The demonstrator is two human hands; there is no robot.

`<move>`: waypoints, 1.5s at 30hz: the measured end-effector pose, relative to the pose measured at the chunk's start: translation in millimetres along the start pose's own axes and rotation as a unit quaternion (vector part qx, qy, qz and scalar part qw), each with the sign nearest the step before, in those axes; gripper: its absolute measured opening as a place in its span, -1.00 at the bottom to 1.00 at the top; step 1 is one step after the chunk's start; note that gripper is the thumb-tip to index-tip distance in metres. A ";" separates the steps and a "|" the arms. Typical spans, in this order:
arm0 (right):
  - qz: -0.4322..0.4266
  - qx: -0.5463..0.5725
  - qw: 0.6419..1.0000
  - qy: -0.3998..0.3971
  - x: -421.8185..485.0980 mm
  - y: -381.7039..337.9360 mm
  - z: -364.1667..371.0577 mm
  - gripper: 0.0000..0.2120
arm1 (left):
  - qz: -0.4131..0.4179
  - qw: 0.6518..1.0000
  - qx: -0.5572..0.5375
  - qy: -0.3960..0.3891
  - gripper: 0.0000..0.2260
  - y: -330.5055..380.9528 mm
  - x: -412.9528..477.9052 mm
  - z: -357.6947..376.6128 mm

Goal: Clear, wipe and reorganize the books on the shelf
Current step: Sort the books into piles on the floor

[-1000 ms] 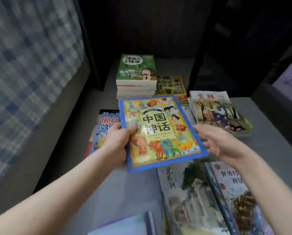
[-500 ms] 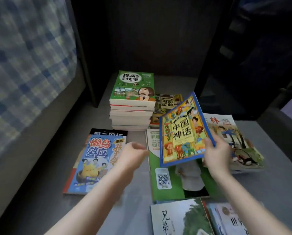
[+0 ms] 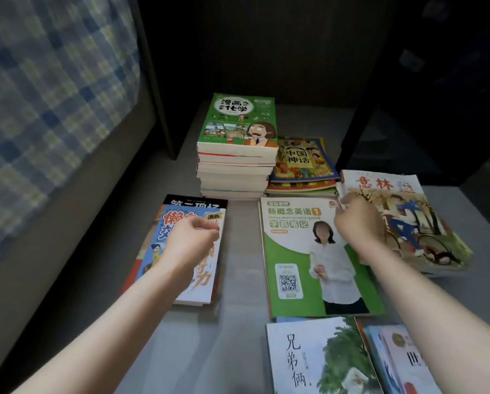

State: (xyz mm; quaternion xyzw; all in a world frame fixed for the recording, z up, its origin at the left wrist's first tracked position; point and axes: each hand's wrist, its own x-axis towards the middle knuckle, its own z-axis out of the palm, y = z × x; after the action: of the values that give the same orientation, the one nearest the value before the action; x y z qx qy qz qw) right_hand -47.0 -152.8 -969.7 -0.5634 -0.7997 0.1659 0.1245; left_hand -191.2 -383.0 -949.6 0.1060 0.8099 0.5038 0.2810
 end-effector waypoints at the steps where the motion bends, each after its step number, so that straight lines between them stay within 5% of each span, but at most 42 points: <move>1: -0.005 -0.004 1.000 -0.010 -8.6 2.6 0.9 -0.69 | 0.001 1.000 0.004 0.000 -0.88 -0.8 -1.7 -0.1; 8: -0.103 0.075 0.988 -0.089 -71.9 0.8 -15.7 -0.84 | 0.021 0.998 0.043 -0.028 -0.86 2.9 -25.5 -5.8; 12: -0.156 0.078 0.945 -0.276 -145.8 -9.5 -27.2 -0.86 | 0.029 0.981 0.172 -0.087 -0.87 -21.0 -61.7 -30.9; 14: -0.175 0.033 0.902 -0.392 -191.8 -7.2 -25.0 -0.83 | 0.024 0.956 0.260 -0.136 -0.91 -40.3 -83.4 -45.1; 17: -0.243 -0.087 0.847 -0.465 -253.6 4.0 -13.8 -0.66 | 0.010 0.881 0.430 -0.200 -0.88 -69.7 -111.9 -66.2; 22: -0.214 -0.101 0.840 -0.489 -317.0 24.1 14.8 -0.33 | -0.133 0.829 0.479 -0.256 -0.66 -131.6 -157.6 -95.5; 25: -0.178 -0.063 0.863 -0.468 -333.9 29.2 24.6 -0.31 | -0.181 0.875 0.379 -0.239 -0.73 -159.9 -180.7 -104.6; 28: -0.149 -0.031 0.879 -0.452 -338.6 33.7 29.4 -0.61 | -0.214 0.925 0.257 -0.179 -0.70 -177.6 -193.3 -107.4; 34: -0.110 -0.025 0.887 -0.448 -343.1 35.7 25.4 -0.74 | -0.194 0.936 0.249 -0.159 -0.69 -171.1 -206.9 -112.7; 37: -0.210 -0.136 0.900 -0.357 -347.4 25.5 6.1 -0.57 | -0.141 0.944 0.261 -0.141 -0.66 -140.9 -210.6 -111.6; 39: -0.253 -0.114 0.911 -0.307 -356.5 14.7 -8.8 -0.40 | -0.099 0.958 0.239 -0.120 -0.67 -114.9 -211.5 -108.4; 42: -0.133 0.105 0.882 -0.439 -375.5 -9.5 -30.2 -0.09 | -0.067 0.975 0.178 -0.118 -0.70 -82.3 -205.9 -96.4; 45: -0.177 0.135 0.863 -0.453 -379.8 -19.9 -36.5 -0.27 | -0.071 0.976 0.141 -0.148 -0.76 -65.6 -198.5 -74.0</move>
State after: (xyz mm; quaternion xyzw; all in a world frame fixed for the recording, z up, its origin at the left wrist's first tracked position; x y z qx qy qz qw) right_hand 76.9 -512.3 -932.9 -0.2532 -0.8239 0.4843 -0.1500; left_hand -62.8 -560.2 -913.2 0.1605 0.8275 0.3419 0.4154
